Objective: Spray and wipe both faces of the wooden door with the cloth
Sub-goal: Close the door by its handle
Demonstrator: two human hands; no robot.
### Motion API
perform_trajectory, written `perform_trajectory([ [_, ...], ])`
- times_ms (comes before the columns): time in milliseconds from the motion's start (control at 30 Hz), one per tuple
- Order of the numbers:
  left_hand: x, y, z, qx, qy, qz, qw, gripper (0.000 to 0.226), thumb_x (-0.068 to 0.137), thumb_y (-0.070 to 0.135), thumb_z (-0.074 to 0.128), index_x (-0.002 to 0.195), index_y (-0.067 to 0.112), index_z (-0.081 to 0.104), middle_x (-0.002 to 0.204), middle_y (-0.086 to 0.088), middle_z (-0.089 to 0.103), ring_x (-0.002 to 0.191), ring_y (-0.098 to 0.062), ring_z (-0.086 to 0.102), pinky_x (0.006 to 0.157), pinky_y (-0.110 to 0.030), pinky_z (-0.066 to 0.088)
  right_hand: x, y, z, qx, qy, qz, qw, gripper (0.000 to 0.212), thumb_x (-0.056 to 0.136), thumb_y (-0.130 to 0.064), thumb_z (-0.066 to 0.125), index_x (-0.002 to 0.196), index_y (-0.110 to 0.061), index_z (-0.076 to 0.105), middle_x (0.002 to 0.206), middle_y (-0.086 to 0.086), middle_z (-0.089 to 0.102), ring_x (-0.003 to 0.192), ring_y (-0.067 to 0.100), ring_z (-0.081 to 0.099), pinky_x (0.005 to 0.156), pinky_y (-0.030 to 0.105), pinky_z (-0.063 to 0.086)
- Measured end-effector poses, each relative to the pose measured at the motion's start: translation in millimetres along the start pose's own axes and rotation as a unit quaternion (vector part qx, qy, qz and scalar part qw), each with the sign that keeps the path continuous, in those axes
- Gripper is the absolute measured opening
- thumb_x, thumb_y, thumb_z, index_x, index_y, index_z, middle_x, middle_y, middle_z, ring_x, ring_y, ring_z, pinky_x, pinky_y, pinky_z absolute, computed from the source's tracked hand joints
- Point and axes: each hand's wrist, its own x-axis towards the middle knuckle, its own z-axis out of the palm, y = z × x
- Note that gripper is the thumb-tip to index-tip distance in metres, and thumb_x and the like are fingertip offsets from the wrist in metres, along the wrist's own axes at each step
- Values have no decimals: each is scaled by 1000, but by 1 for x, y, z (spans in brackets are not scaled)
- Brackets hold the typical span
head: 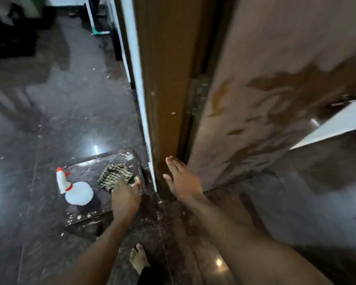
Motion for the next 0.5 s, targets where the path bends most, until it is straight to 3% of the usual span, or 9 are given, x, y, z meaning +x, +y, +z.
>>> perform_trajectory([
  [167, -78, 77, 12, 70, -19, 185, 980, 47, 92, 42, 48, 124, 8, 49, 118, -16, 58, 111, -33, 54, 89, -43, 48, -98, 64, -45, -15, 65, 65, 996, 56, 103, -46, 39, 153, -21, 33, 155, -1, 40, 141, 22, 39, 94, 47, 53],
  [300, -125, 162, 33, 66, -58, 252, 964, 35, 91, 39, 51, 116, 15, 56, 108, -8, 64, 98, -31, 62, 77, -39, 52, -167, 122, -103, -25, 132, 130, 982, 57, 103, -47, 38, 152, -19, 35, 155, 1, 41, 143, 24, 36, 103, 44, 46],
  [400, -152, 243, 68, -30, -111, 264, 958, 30, 87, 30, 56, 102, 4, 63, 95, -18, 68, 89, -38, 64, 75, -41, 50, -212, 176, -154, -51, 190, 180, 964, 55, 101, -47, 44, 148, -18, 41, 150, 2, 48, 137, 25, 44, 102, 41, 46],
  [500, -183, 318, 100, -21, -117, 310, 943, 33, 81, 37, 56, 99, 10, 63, 94, -16, 69, 90, -36, 64, 76, -41, 51, -258, 224, -188, -61, 233, 236, 941, 56, 98, -48, 48, 145, -17, 46, 147, 2, 51, 135, 24, 47, 103, 40, 46],
])
